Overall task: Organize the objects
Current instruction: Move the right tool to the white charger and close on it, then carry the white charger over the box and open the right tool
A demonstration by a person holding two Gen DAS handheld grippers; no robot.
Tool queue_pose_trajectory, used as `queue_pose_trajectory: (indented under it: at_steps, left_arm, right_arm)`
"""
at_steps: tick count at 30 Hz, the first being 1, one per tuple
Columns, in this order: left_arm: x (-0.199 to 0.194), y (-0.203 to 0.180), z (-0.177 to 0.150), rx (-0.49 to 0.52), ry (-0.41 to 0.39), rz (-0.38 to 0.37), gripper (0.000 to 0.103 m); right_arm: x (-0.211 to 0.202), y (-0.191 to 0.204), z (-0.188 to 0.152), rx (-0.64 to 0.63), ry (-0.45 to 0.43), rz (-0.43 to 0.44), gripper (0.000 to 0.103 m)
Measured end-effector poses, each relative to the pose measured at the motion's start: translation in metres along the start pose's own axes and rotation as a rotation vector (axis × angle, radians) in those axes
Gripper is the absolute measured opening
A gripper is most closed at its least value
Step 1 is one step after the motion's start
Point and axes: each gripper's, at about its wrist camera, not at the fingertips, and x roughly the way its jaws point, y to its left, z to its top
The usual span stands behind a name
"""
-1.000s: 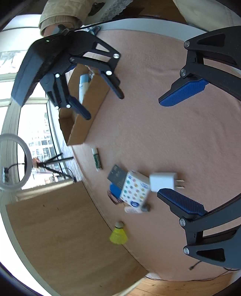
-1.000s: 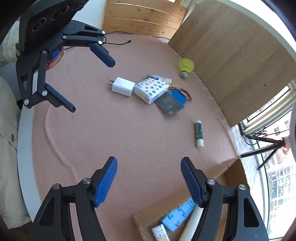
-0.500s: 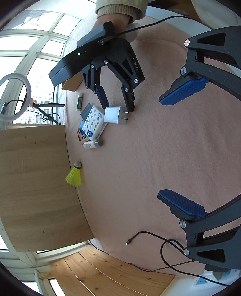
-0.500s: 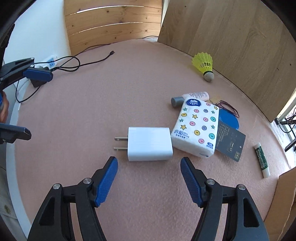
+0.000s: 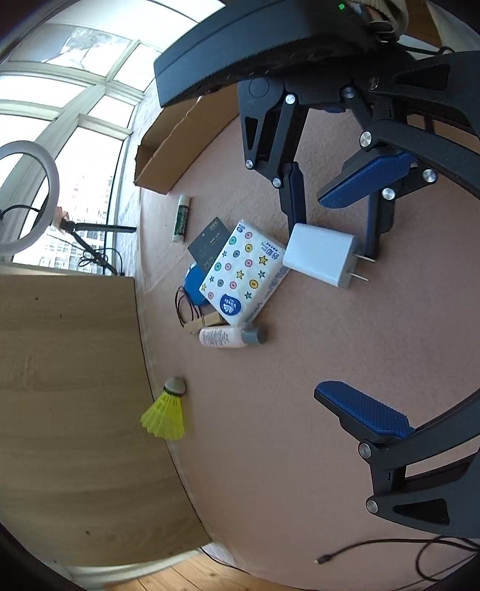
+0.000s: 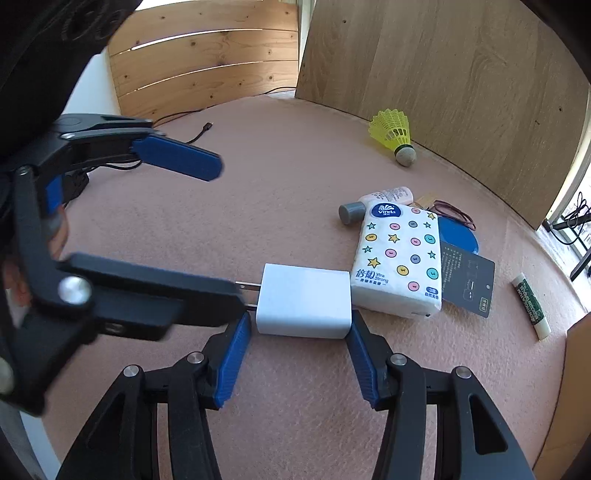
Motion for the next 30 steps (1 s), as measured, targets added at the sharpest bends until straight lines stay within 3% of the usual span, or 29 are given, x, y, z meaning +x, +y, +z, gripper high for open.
queue_pose_trajectory:
  at_steps: [3, 7, 12, 13, 19, 30]
  left_arm:
    - [0.018, -0.002, 0.003, 0.039, 0.038, -0.073, 0.092]
    - [0.036, -0.006, -0.001, 0.094, 0.1, -0.189, 0.071]
    - [0.041, -0.006, 0.002, 0.101, 0.11, -0.253, 0.056]
    - [0.041, -0.005, 0.002, 0.109, 0.112, -0.238, 0.046]
    - [0.037, 0.004, -0.001, 0.114, 0.117, -0.261, 0.044]
    - [-0.008, -0.016, 0.02, 0.136, 0.067, -0.185, 0.044]
  right_arm:
    - [-0.001, 0.005, -0.001, -0.002, -0.008, -0.035, 0.049]
    - [-0.001, 0.011, 0.0, 0.002, -0.011, -0.079, 0.049]
    - [0.001, 0.009, 0.003, 0.024, -0.011, -0.089, 0.049]
    - [0.001, 0.008, 0.003, 0.03, -0.012, -0.086, 0.049]
    - [0.0, 0.007, 0.001, 0.036, -0.015, -0.062, 0.043]
    - [-0.035, 0.01, 0.008, 0.027, -0.098, -0.07, 0.043]
